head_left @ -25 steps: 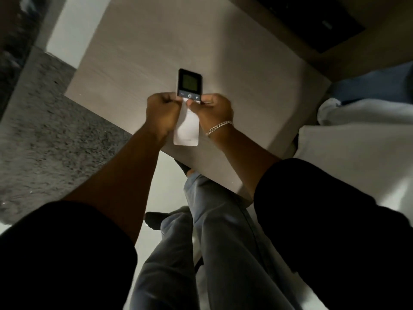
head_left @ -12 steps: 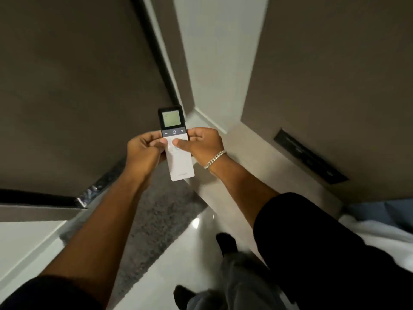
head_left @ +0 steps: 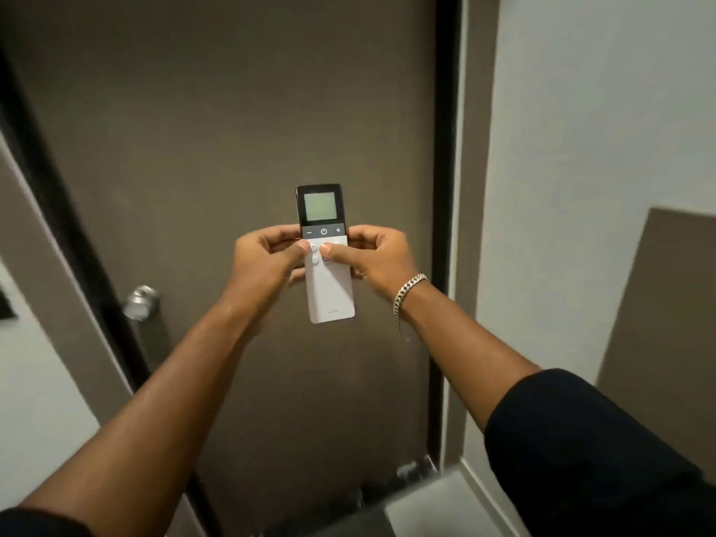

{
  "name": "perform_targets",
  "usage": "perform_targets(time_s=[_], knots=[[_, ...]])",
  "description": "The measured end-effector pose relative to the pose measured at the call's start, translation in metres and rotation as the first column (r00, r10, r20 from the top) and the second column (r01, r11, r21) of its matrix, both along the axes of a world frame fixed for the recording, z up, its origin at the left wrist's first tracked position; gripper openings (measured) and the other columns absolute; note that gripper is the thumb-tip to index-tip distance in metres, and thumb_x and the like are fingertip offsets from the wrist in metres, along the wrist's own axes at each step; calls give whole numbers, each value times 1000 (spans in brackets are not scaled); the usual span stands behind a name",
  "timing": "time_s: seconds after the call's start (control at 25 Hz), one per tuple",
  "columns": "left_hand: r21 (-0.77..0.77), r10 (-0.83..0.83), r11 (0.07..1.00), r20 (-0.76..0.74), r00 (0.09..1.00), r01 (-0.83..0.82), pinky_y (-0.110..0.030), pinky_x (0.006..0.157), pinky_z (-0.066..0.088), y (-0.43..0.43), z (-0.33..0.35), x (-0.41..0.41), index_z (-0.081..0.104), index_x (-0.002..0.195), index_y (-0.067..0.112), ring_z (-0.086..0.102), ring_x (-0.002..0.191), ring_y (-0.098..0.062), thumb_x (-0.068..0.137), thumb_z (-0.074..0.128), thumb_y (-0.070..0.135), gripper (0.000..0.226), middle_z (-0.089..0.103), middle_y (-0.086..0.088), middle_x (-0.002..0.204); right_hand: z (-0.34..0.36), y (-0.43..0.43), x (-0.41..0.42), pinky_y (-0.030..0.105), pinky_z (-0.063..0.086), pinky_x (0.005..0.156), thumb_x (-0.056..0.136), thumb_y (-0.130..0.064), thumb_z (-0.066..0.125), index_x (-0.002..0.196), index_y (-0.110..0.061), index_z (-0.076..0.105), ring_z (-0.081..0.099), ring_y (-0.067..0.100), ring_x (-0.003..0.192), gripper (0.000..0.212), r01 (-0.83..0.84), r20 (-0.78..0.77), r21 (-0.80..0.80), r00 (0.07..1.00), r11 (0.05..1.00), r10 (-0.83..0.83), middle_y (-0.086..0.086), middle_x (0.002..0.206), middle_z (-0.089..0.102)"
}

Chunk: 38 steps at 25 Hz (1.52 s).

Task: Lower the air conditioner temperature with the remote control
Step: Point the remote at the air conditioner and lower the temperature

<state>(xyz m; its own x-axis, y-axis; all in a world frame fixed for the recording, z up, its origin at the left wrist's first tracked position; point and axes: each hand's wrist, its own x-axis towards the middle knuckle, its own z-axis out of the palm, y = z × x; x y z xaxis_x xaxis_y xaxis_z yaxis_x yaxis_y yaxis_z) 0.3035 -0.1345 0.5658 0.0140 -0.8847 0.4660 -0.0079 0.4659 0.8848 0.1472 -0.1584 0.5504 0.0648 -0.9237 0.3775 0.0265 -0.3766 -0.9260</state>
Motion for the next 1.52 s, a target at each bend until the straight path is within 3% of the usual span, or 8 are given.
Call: perform_targets(time_s=[0.12,0.32,0.48,0.64,0.84,1.0,1.24,1.52], knots=[[-178,43,983,37,998,-36,-30,71,61,25,92,28,65,93,15,72,81,-16,88,55,0,19,72,-3,94,91,10,30,43,61,84,70,-9,84,106,3,70,74,30,93,40,-54,55,-166,996,985,64,20,105,75],[-380,76,924,91,993,-36,-30,69,61,67,203,55,65,93,15,73,81,-18,90,53,1,19,73,-4,93,208,30,54,35,62,77,72,-12,82,105,-3,71,76,25,90,36,-154,25,-408,983,900,180,15,102,78],[-492,111,869,82,991,-57,-26,63,60,90,255,64,65,99,11,73,84,-20,90,55,4,16,74,-6,93,265,47,61,40,62,81,75,-14,81,106,-3,71,76,28,92,35,-211,11,-527,967,823,255,14,102,78],[-531,143,845,103,984,-67,-23,58,58,103,275,67,66,96,13,73,80,-18,88,57,5,15,77,0,83,284,58,64,41,61,79,76,-14,79,104,-3,71,76,28,89,31,-234,7,-576,957,783,291,14,99,78],[-573,180,817,135,974,-72,-22,57,57,113,294,65,67,94,18,73,80,-17,86,61,8,14,77,1,87,299,71,58,47,59,86,75,-13,79,102,-1,71,74,35,95,31,-244,22,-613,946,751,325,18,101,78],[-572,181,817,134,974,-73,-24,60,58,117,302,63,66,93,22,73,83,-16,85,63,12,13,77,3,85,309,81,50,37,63,79,73,-10,80,103,1,71,76,30,90,33,-279,8,-608,934,744,356,17,99,78],[-570,150,820,134,980,-48,-22,59,57,122,304,59,64,94,20,73,82,-15,85,64,13,12,77,7,80,313,85,43,37,62,78,74,-13,81,106,-1,70,77,27,90,36,-278,-15,-608,940,743,340,14,100,79],[-572,179,817,127,976,-75,-22,60,58,129,305,53,62,89,23,73,78,-13,86,62,16,8,73,0,88,314,91,40,32,63,73,72,-17,81,102,-5,72,77,24,88,34,-277,-26,-605,944,747,328,11,97,80]])
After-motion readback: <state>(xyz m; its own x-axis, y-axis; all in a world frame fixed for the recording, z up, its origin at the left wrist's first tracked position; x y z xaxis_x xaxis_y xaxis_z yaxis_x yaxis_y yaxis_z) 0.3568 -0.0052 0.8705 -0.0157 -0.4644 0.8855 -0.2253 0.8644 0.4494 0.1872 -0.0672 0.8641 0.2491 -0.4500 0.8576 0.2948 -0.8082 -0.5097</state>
